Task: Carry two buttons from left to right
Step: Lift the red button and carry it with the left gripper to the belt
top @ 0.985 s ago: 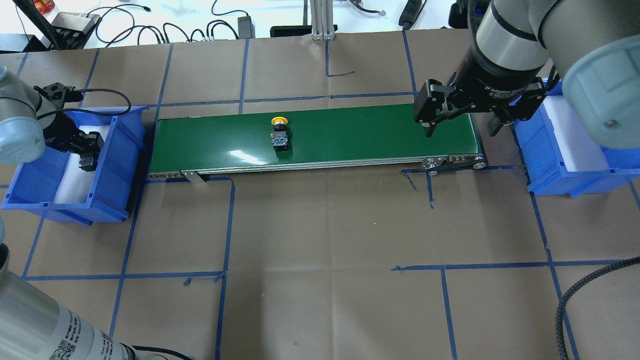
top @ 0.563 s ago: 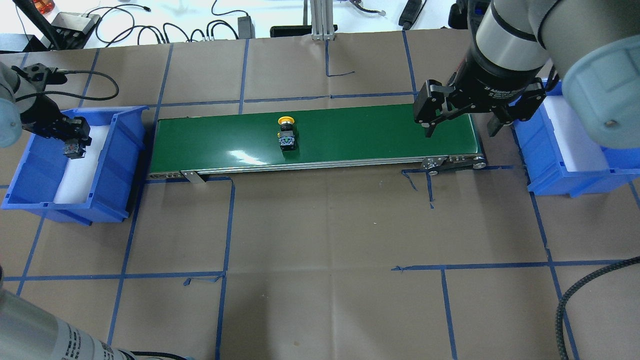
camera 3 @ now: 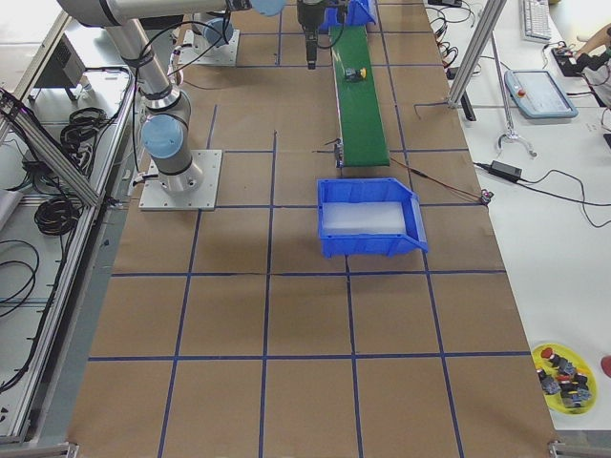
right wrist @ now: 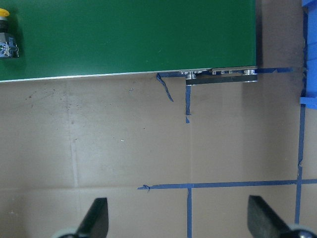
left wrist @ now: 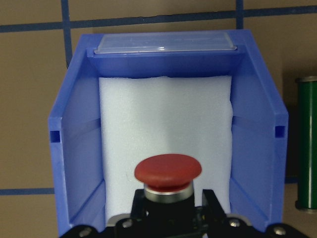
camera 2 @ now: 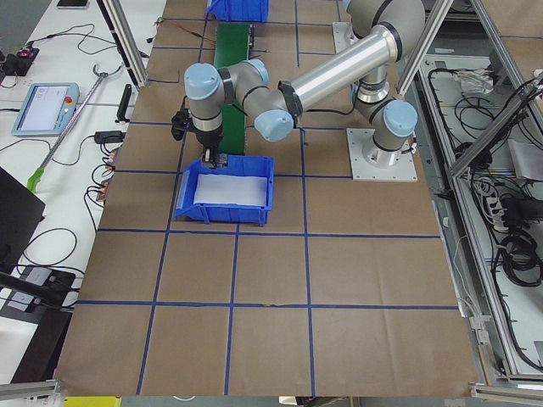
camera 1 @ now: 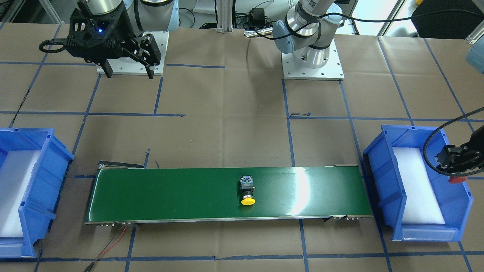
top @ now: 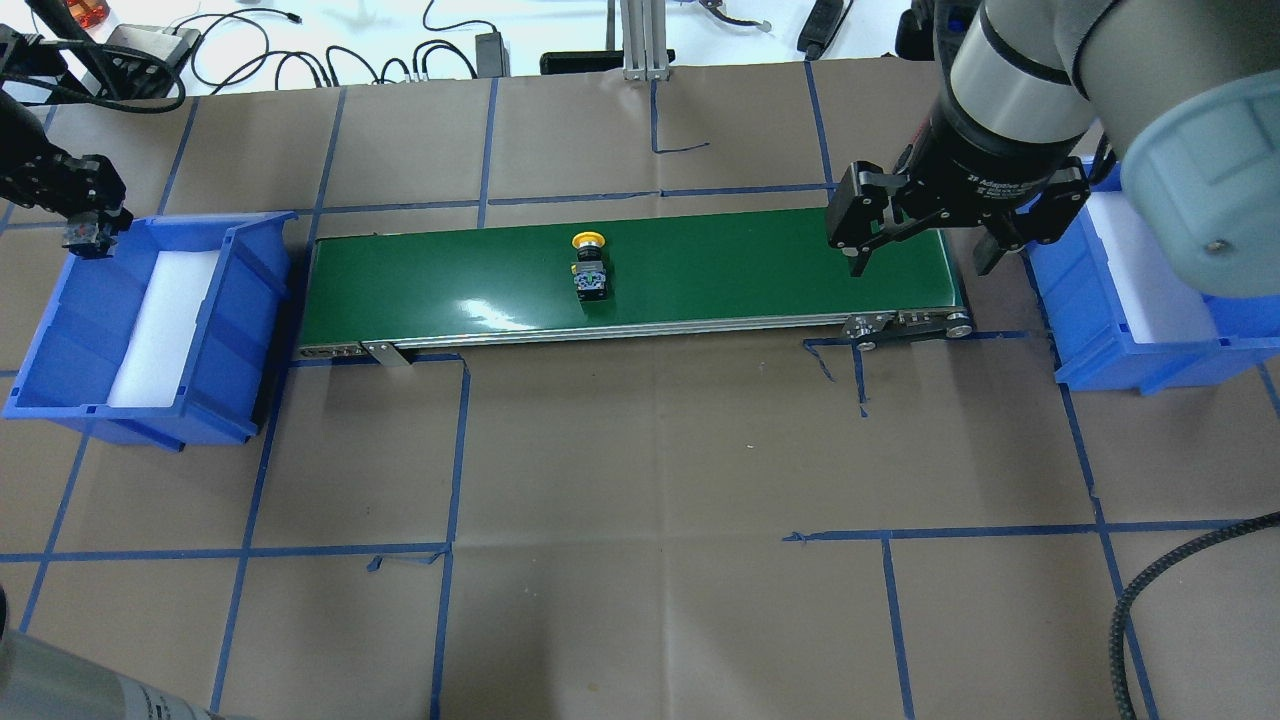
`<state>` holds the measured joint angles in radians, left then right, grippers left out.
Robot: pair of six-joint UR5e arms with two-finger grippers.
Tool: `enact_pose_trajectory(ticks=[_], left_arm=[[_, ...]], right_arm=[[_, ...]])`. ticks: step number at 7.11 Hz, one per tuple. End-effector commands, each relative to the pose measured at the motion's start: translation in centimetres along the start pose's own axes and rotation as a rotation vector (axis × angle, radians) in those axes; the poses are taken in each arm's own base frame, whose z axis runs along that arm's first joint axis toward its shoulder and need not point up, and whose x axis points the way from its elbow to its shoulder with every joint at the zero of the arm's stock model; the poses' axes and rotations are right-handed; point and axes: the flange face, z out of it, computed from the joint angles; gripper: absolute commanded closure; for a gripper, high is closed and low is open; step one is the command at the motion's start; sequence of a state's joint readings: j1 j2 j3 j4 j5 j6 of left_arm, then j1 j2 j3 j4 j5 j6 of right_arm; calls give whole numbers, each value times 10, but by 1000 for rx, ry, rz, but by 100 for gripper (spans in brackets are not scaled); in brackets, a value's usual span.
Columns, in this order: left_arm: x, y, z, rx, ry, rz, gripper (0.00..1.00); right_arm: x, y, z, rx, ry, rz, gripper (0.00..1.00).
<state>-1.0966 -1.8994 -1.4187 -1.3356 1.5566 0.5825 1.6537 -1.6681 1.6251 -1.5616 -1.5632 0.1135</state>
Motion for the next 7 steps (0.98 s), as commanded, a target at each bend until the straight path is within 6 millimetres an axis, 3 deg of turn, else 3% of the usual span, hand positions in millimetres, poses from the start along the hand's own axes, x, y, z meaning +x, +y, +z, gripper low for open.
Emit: enact_pose_trajectory(ticks=[1,3,4,7], left_arm=[[106,-27,-18,11,-4,63,100],[189,-36,-13,3,2,25,100],[211,-41,3,-17,9,26,100],[221,-22,66,-51,23,35,100]], right_arm=[[0,0,1,-1,2,0,0],[0,1,-1,1,0,0,0],[0,0,-2,3,0,0,0],[1,1,3,-10,10,-1,0]])
